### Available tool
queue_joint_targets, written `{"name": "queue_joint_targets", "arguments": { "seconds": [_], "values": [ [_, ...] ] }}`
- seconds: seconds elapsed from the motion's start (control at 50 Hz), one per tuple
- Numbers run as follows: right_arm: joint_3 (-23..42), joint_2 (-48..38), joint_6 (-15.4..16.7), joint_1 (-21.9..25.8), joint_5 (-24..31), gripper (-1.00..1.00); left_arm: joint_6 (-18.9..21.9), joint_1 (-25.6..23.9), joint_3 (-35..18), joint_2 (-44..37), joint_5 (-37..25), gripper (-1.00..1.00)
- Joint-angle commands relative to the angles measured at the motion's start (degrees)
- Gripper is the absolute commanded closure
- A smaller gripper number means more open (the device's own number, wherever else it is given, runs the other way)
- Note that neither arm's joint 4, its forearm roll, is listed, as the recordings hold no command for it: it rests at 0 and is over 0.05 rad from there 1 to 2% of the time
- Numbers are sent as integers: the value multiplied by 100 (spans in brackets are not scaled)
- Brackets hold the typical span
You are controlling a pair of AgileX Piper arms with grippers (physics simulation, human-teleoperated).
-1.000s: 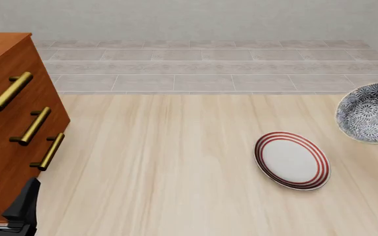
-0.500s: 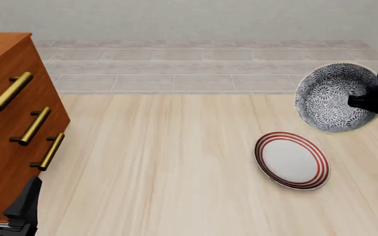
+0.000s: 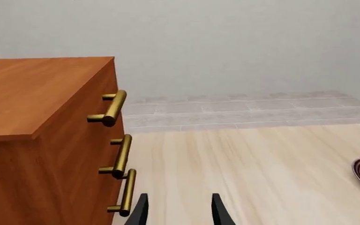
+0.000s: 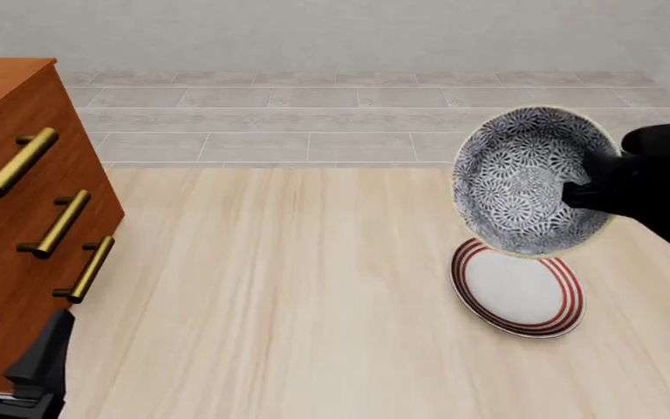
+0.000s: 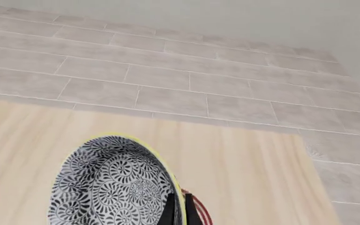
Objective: Put the bowl on top of the cabinet.
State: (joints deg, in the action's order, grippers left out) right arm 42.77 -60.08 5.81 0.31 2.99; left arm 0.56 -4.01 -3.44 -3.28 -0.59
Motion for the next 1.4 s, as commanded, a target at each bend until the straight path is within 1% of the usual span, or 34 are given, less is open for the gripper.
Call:
{"name": "queue_joint_targets", "arguments": {
  "seconds": [0.02,0.14,0.22,0.34,0.38,0.54,0.58,0.62,0.66,0.72,0.78,0.82,0.84,0.88,0.9,0.92,0.94,0.98,1.02,1.06,1.12,1.16,1.18,1.2,1.26,1.32,1.38,1.4],
  "values": [
    [-181,491,-149,560,140,100,-5,-76,-156,-20,-99,-100],
    [-263,652,-154,702,209,100,-53,-139,-164,-91,-50,-100],
    [-261,680,-126,741,242,100,-111,-183,-232,-19,-155,-100],
    [-232,661,-104,726,252,100,-67,-134,-204,-63,-110,-100],
    [-232,659,-97,728,257,100,-177,-230,-196,-137,-89,-100],
    [-245,628,-68,705,236,100,-178,-205,-272,-105,-187,-100],
    [-256,665,-57,718,268,100,-132,-304,-322,-190,-147,-100],
    [-266,696,-22,730,294,100,-173,-831,-410,-662,168,-100],
    [-260,662,-7,715,271,100,-282,-928,-489,-700,190,-100],
    [-265,621,39,715,257,100,-314,-1179,-623,-856,271,-100],
    [-269,624,81,748,278,100,-289,-1627,-819,-1113,344,-100],
    [-269,625,87,763,286,100,-241,-1713,-854,-1177,373,-100],
    [-287,636,113,804,298,100,-199,-1884,-937,-1291,434,-100],
    [-293,639,121,816,301,100,-193,-1953,-958,-1351,474,-100],
    [-313,637,159,843,298,100,-276,-2171,-1054,-1522,545,-100],
    [-314,640,156,854,304,100,-349,-2257,-1097,-1546,554,-100],
    [-314,640,156,854,304,100,-349,-2257,-1098,-1547,554,-100],
    [-308,618,176,858,297,100,-437,-2407,-1192,-1712,617,-100],
    [-300,592,190,864,290,100,-425,-2555,-1316,-1811,677,-100],
    [-287,571,208,869,289,100,-413,-2605,-1410,-1865,719,-100],
    [-257,518,286,832,270,100,-460,-2808,-1547,-2168,923,-100],
    [-249,516,300,845,285,100,-348,-2980,-1589,-2594,1206,-100],
    [-249,516,300,845,285,100,-348,-2980,-1589,-2599,1211,-100],
    [-249,515,314,843,286,100,-275,-3065,-1615,-2888,1369,-100],
    [-237,522,318,846,318,100,-270,-3318,-1683,-3328,1662,-100],
    [-248,522,330,846,321,100,-401,-3574,-1845,-3532,1696,-100],
    [-237,531,321,856,344,100,-437,-3702,-1959,-3727,1757,-100],
    [-240,516,323,869,333,100,-536,-3821,-2042,-3977,1866,-100]
  ]
}}
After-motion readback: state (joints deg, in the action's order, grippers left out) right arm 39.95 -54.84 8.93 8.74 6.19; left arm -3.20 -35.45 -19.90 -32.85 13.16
